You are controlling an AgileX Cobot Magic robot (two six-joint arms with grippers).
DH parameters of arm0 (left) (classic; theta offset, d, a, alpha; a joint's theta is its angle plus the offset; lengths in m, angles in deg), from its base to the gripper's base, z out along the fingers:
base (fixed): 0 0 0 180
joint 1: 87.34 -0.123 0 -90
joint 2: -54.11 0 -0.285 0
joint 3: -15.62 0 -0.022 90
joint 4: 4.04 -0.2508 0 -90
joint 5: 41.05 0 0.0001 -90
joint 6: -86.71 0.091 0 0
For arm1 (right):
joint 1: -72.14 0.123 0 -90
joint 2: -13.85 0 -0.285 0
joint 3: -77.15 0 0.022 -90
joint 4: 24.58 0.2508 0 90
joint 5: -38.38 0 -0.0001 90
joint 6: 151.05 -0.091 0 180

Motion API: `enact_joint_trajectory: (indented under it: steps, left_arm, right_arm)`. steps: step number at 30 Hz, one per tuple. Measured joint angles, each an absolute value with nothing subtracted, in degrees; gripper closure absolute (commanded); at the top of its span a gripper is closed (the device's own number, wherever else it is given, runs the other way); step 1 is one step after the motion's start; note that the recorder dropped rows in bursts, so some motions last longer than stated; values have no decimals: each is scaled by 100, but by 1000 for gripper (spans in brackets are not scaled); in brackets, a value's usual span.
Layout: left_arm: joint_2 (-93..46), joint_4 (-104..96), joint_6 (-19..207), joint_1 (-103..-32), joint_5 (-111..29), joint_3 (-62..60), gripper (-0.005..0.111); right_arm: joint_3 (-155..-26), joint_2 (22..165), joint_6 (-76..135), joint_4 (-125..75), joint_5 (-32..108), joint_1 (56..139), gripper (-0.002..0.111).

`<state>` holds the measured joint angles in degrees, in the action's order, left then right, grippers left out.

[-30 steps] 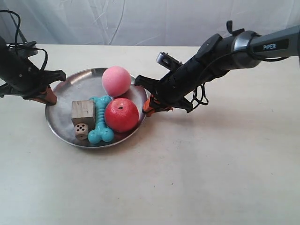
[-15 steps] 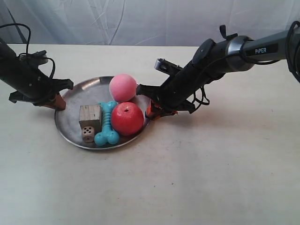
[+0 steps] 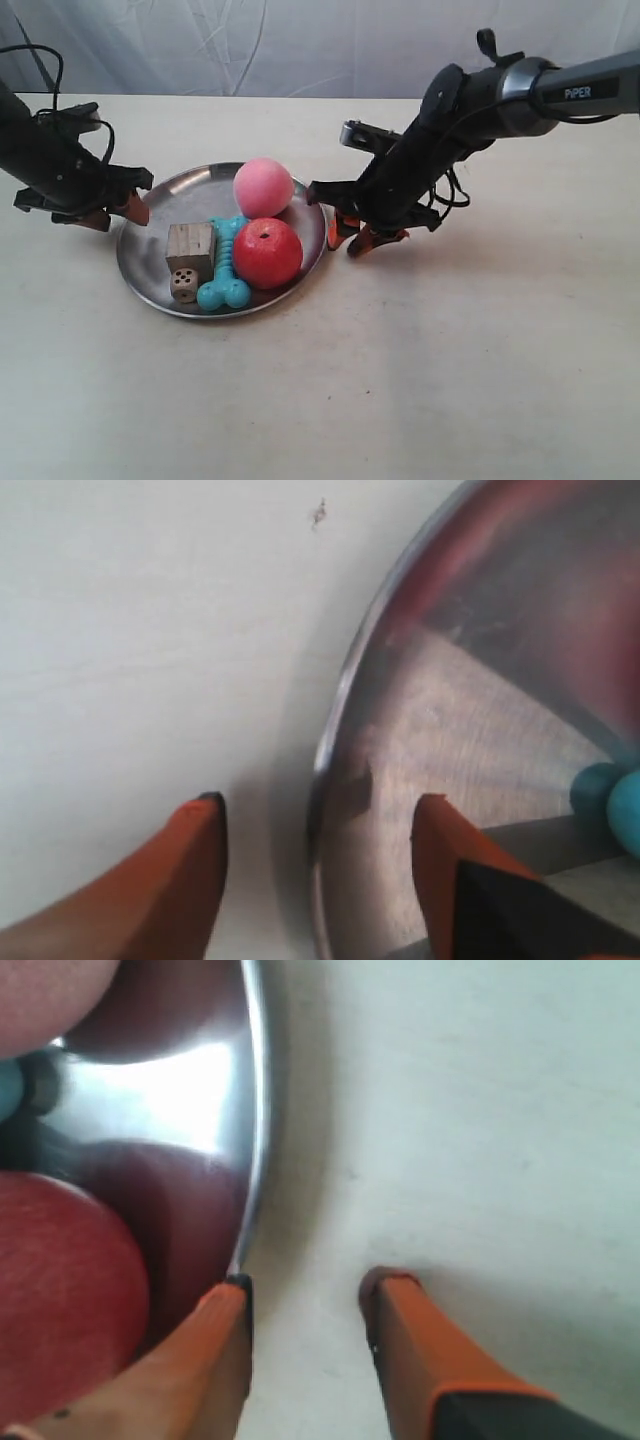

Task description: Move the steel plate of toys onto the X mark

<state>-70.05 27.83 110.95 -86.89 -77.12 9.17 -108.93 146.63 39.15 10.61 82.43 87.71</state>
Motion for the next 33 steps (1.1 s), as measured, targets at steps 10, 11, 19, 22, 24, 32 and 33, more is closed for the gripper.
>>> enact_joint_trajectory:
  steps: [10,11,19,22,24,32,33]
  left_arm:
    - [-5946,2714,10747,-9080,-8391,917,90]
    - [-5771,2714,10734,-9092,-8404,917,98]
    - [-3961,3345,11157,-9115,-8392,828,106]
    - [-3099,3661,11470,-9115,-8289,589,106]
    - [-2584,3796,11643,-9115,-8175,363,106]
    - [-466,4507,12793,-9115,-7392,-945,106]
    - [-240,4572,12888,-9115,-7323,-1062,106]
  right_arm:
    - [-10883,13720,3680,340,8896,8576,91]
    - [-10883,13579,3668,238,8972,8576,100]
    - [-10674,11937,3657,-304,9086,8576,108]
    - [-10214,10983,3670,-420,8679,8576,108]
    - [-9741,10201,3732,-477,8283,8576,108]
    - [-7308,7245,4392,-554,6384,8576,108]
    - [-7057,6985,4420,-554,6133,8576,108]
